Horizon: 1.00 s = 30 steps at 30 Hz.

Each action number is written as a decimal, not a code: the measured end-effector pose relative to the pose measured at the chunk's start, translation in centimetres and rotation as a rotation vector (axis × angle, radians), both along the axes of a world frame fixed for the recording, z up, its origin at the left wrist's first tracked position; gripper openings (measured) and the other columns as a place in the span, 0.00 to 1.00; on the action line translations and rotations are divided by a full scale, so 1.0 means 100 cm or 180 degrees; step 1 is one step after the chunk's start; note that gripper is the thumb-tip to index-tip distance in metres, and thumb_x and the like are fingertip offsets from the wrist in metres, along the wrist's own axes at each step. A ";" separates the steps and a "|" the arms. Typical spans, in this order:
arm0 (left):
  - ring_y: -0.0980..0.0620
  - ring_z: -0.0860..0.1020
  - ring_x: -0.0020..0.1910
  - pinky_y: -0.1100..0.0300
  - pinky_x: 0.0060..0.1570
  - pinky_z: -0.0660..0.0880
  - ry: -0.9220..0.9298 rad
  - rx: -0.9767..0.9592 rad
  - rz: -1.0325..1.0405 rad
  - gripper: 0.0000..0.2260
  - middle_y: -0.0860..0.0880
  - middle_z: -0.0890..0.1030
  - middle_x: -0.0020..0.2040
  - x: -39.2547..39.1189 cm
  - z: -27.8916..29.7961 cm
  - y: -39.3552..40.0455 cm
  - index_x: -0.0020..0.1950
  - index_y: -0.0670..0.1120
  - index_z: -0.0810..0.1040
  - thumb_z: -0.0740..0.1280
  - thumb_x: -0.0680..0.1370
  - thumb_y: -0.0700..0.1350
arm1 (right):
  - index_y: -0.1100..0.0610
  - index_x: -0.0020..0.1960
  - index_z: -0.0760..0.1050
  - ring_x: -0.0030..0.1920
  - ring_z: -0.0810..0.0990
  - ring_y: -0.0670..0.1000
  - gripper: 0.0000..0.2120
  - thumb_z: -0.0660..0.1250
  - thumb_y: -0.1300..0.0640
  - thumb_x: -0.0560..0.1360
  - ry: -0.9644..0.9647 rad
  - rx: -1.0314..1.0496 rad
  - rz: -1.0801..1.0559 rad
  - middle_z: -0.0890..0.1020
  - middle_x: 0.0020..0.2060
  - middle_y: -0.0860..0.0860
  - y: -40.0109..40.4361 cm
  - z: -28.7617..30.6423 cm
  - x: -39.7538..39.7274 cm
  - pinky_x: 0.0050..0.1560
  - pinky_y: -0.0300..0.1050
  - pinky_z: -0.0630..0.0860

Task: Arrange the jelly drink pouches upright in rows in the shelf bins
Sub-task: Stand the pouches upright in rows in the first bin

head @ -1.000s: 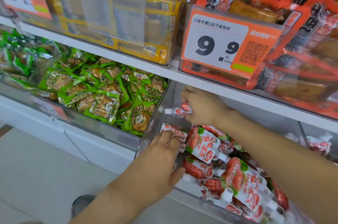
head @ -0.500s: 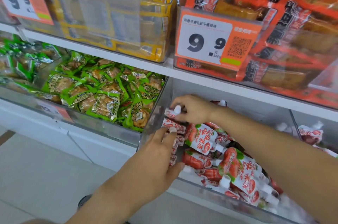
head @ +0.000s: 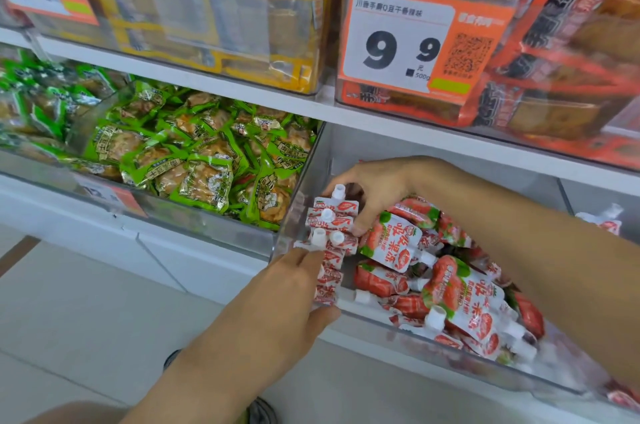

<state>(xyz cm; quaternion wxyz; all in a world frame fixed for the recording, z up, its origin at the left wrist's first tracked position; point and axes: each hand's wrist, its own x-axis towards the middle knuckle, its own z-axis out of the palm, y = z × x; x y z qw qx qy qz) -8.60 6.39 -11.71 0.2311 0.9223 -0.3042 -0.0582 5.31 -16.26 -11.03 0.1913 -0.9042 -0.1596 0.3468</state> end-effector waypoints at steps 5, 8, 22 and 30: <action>0.53 0.73 0.61 0.63 0.55 0.69 -0.0058 0.0003 0.0108 0.20 0.55 0.72 0.64 0.001 0.002 -0.002 0.70 0.54 0.66 0.63 0.79 0.54 | 0.44 0.60 0.73 0.53 0.81 0.46 0.38 0.85 0.49 0.54 -0.0484 -0.0146 0.0192 0.82 0.52 0.42 0.005 -0.007 -0.005 0.57 0.52 0.79; 0.52 0.74 0.57 0.63 0.51 0.70 -0.0103 0.0005 0.0166 0.17 0.54 0.74 0.60 0.003 0.000 -0.005 0.66 0.53 0.69 0.64 0.79 0.55 | 0.44 0.57 0.72 0.51 0.80 0.45 0.35 0.84 0.44 0.55 -0.0775 0.0124 0.0060 0.82 0.50 0.41 0.001 -0.018 -0.013 0.54 0.53 0.79; 0.46 0.77 0.45 0.55 0.42 0.75 -0.0771 -0.0386 0.0328 0.08 0.47 0.77 0.47 0.012 -0.001 -0.041 0.48 0.44 0.79 0.73 0.71 0.45 | 0.42 0.52 0.66 0.41 0.76 0.47 0.24 0.78 0.49 0.65 -0.1428 0.0017 0.0107 0.76 0.40 0.42 0.004 -0.030 -0.036 0.38 0.45 0.73; 0.42 0.74 0.59 0.50 0.59 0.72 -0.0589 0.0354 0.0192 0.22 0.42 0.75 0.60 0.065 -0.017 -0.070 0.66 0.44 0.69 0.67 0.75 0.49 | 0.47 0.42 0.79 0.44 0.80 0.50 0.05 0.74 0.53 0.70 -0.1339 0.0297 -0.0199 0.81 0.42 0.48 -0.020 -0.016 -0.048 0.46 0.49 0.78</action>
